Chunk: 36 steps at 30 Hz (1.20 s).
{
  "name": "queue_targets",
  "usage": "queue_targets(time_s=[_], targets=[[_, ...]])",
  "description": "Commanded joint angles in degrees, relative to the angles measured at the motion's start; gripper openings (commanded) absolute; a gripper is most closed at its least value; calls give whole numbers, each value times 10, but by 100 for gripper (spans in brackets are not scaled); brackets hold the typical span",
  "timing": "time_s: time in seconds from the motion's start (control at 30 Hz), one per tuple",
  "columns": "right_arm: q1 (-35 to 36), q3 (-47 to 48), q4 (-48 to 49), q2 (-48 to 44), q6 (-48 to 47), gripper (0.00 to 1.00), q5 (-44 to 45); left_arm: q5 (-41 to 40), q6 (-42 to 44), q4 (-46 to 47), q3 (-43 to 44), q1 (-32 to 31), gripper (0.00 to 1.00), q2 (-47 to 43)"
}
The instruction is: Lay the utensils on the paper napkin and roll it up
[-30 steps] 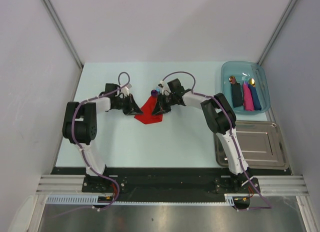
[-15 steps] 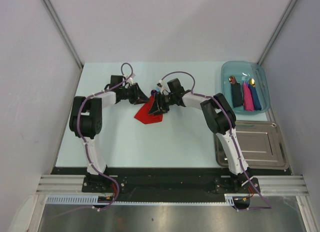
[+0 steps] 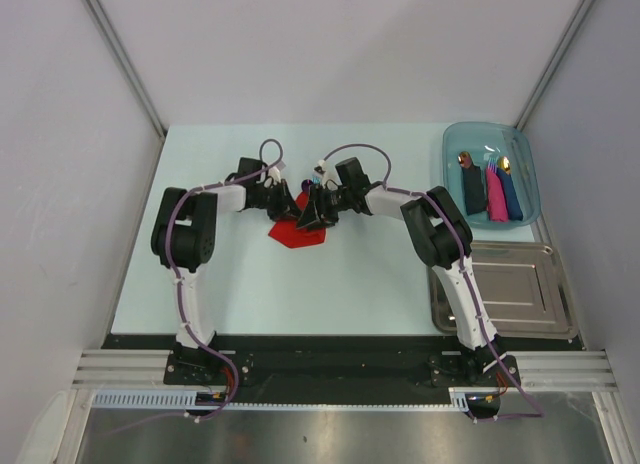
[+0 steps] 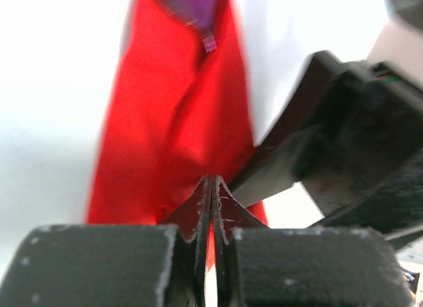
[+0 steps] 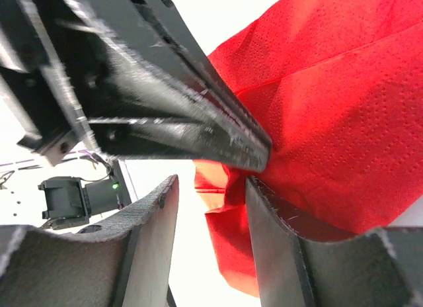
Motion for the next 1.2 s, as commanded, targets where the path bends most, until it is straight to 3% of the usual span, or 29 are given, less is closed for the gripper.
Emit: queue_targets(time_s=[0.0,0.27,0.53,1.17], targets=[[-5,-11,7,-30,7,50,19,-39,54,-61,14,7,1,-2],[-38,-21,6,-88,36,41,-16,-61,73,-86,13,9,0,-4],[-31,-32,-44,-74,-6,11,5,-66,67,-82,12,10,0,-11],[-21,-99,-50,-36,-21,8,38,-60,68,-80,3,18,0,-18]])
